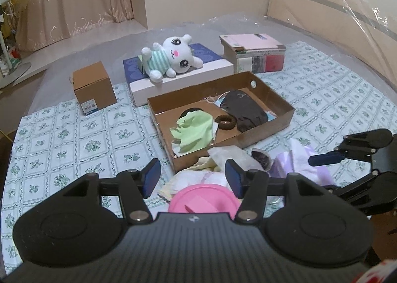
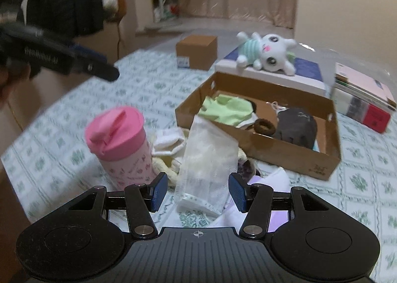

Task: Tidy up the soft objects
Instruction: 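Grasp the white mesh bag with the right tool while the left tool grasps the white cloth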

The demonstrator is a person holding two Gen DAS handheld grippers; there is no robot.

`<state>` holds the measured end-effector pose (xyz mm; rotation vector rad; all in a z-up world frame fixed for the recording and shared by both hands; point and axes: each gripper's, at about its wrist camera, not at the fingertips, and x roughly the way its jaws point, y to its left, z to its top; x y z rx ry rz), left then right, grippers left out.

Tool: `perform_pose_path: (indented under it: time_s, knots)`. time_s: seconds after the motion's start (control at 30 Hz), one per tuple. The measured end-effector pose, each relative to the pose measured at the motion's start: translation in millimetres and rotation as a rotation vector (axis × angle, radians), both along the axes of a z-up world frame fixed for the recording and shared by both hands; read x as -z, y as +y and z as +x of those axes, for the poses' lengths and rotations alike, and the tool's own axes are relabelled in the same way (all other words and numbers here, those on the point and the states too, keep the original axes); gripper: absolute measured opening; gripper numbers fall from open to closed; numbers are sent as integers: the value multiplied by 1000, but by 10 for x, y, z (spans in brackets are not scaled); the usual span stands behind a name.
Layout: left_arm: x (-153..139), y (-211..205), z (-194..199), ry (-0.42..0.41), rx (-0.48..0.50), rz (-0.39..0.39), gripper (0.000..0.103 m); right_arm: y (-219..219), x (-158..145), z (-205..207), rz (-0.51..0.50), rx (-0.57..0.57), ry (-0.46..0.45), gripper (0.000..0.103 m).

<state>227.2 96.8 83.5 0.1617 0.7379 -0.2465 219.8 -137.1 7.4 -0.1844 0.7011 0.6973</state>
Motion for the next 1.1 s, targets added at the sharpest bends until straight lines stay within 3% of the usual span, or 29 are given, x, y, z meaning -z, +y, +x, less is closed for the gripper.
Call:
perform_pose_path:
  time_s: [0.33, 0.7, 0.77, 0.93, 1.1]
  knots:
    - [231, 296, 460, 54, -7, -8, 54, 473, 363, 619, -154, -124, 87, 69]
    - [426, 314, 819, 144, 61, 24, 59, 693, 717, 1024, -240, -155, 191, 68]
    - [457, 288, 846, 157, 71, 29, 60, 650, 728, 1043, -232, -152, 206, 45]
    - [508, 230, 892, 195, 94, 15, 60, 550, 677, 1034, -206, -135, 222, 13]
    - [542, 149, 944, 240, 113, 29, 60, 411, 524, 1022, -135, -102, 221, 3]
